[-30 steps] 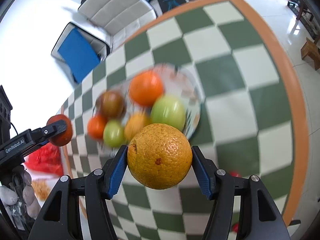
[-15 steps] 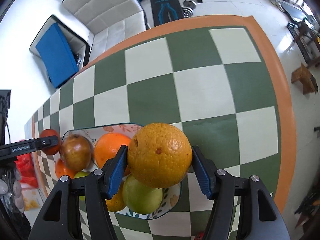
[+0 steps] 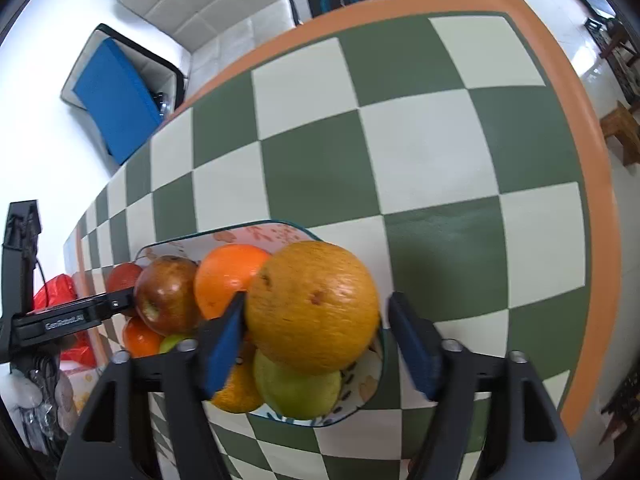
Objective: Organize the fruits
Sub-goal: 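Lower both held fruits onto the white plate and open both tools, then lift both open tools up away from the plate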
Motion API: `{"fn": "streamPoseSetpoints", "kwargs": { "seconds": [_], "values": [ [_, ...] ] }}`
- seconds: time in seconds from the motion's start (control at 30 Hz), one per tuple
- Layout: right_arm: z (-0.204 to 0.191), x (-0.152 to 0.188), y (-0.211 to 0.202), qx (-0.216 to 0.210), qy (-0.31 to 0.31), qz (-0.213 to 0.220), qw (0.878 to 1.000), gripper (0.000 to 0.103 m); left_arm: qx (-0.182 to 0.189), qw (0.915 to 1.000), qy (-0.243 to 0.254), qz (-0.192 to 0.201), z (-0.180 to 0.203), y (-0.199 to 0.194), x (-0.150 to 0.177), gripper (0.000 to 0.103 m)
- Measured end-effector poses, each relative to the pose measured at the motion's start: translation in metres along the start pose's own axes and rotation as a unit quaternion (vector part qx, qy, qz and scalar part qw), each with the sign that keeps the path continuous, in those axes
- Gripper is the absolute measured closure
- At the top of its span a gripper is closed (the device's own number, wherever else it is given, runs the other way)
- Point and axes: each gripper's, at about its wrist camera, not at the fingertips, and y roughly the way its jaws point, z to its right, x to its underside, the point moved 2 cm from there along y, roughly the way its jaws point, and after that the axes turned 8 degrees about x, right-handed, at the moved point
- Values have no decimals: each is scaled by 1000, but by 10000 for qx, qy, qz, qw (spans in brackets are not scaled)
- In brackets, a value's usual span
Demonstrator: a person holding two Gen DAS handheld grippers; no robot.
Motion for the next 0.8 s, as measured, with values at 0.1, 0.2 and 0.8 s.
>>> {"fn": "streamPoseSetpoints", "kwargs": {
  "seconds": [0.1,0.2,0.8],
  "values": [
    [1,2,-1,-2,70,20,10000,23,-62,9999,35,108,2,-6,0,36],
    [-2,6,-6,43,79,82,9999,22,-172,9994,94,297,4,-19,1,18],
    [-53,91,-95,1170,-886,1433,9787,9,-819,9802,512,1729,21,-81,99,5]
  ]
}}
